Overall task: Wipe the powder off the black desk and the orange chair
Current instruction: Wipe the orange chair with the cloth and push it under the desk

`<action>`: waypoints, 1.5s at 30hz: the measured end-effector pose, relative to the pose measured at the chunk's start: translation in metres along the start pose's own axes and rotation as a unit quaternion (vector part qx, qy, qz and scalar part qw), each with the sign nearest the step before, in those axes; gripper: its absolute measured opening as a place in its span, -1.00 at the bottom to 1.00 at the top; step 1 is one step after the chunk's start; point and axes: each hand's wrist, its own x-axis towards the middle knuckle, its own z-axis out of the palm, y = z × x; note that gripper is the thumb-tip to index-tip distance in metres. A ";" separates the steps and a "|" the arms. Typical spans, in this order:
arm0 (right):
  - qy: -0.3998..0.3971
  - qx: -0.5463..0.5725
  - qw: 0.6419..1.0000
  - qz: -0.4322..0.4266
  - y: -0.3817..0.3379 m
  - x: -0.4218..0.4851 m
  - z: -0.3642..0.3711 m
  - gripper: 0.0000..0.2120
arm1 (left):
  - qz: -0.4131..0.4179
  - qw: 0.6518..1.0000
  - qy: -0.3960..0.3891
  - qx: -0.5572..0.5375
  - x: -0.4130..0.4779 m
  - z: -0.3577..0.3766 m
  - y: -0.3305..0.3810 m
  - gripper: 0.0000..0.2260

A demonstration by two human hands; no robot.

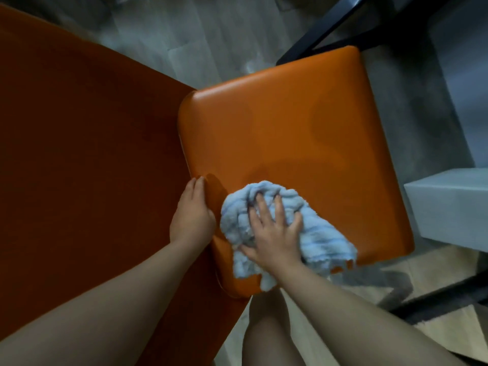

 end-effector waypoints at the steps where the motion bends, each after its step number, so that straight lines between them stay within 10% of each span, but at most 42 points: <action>1: 0.013 -0.011 1.000 -0.012 0.008 0.011 -0.006 -0.23 | -0.007 1.000 0.007 -0.013 0.002 -0.003 0.000 -0.45; 8: 0.056 0.162 0.961 0.218 0.036 0.170 -0.067 -0.32 | 0.011 0.999 -0.002 -0.036 0.014 -0.024 -0.005 -0.54; 15: 0.047 0.021 0.988 -0.147 -0.037 0.059 -0.038 -0.55 | 0.082 0.994 0.054 -0.040 0.031 -0.066 0.001 -0.54; 21: 0.089 0.123 0.986 0.064 -0.045 0.170 -0.078 -0.45 | 0.209 0.952 0.082 0.207 0.038 -0.109 0.001 -0.61; 26: 0.048 0.016 0.999 0.005 -0.077 0.220 -0.095 -0.54 | 0.220 0.884 0.114 0.397 0.048 -0.141 0.004 -0.69; 37: -0.047 -0.127 0.953 -0.270 -0.075 0.110 -0.070 -0.73 | 0.207 0.878 0.092 0.421 0.040 -0.153 0.008 -0.48; 45: -0.023 -0.091 0.984 -0.153 -0.087 0.159 -0.078 -0.62 | 0.203 0.853 0.072 0.476 0.038 -0.147 0.006 -0.53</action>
